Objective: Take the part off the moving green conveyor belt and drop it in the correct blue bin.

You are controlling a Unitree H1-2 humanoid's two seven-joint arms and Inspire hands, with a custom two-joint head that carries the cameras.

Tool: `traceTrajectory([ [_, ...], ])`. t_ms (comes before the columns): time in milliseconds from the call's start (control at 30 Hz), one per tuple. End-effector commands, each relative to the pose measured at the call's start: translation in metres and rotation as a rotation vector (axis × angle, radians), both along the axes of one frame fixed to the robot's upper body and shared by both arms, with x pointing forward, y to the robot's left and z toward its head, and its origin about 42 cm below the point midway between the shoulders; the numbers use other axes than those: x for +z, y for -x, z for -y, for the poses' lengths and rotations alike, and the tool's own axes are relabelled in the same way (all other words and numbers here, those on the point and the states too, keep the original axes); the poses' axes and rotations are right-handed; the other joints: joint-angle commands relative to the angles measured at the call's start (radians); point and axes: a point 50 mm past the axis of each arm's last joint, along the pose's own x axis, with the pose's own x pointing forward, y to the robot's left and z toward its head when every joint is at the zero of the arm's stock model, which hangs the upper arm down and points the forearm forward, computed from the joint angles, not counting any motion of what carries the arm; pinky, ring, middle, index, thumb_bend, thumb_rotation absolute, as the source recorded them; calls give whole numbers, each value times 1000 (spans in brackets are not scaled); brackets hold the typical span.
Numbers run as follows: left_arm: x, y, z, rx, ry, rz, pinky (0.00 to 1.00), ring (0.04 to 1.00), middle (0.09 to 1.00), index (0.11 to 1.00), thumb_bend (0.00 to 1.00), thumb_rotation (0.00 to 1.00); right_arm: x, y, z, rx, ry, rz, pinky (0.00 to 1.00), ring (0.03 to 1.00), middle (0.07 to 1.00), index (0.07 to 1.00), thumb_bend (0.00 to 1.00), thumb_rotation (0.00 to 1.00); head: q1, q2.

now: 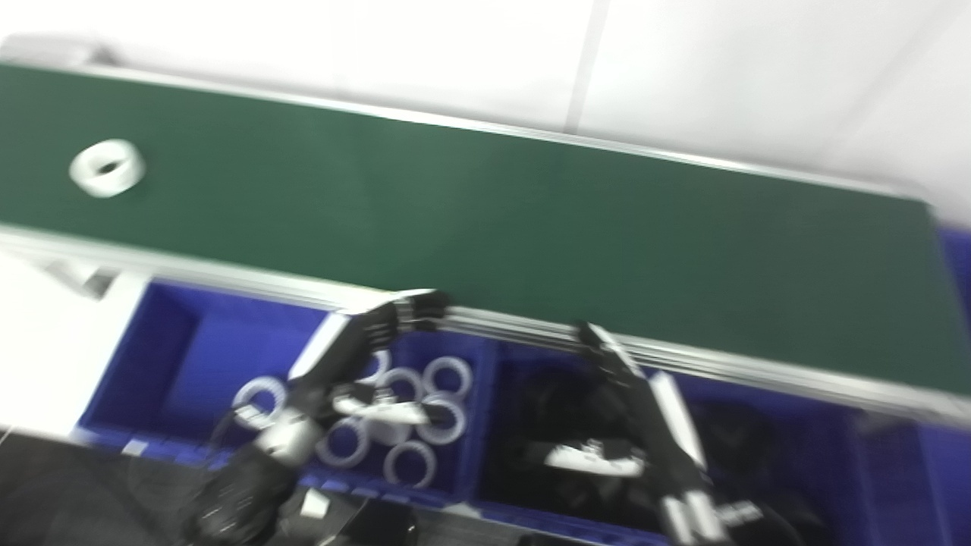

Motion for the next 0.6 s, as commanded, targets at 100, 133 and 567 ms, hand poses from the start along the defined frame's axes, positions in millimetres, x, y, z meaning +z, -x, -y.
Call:
traceTrajectory([
  [100,1,-3,8,8,-33,67,752,802,821,785,950,197,3,-1,4,13,-7,77,757,837,870,894,919,264,31,-47],
  [133,1,-3,9,10,-43,68,759,806,821,784,952,210,3,-1,4,14,-3,74,758,838,871,896,915,269,31,-47],
  [567,-13,-9,10,14,-61,34,737,783,804,768,982,217,-12,-3,4,15,12,53,759,842,864,885,941,242,-27,-164],
])
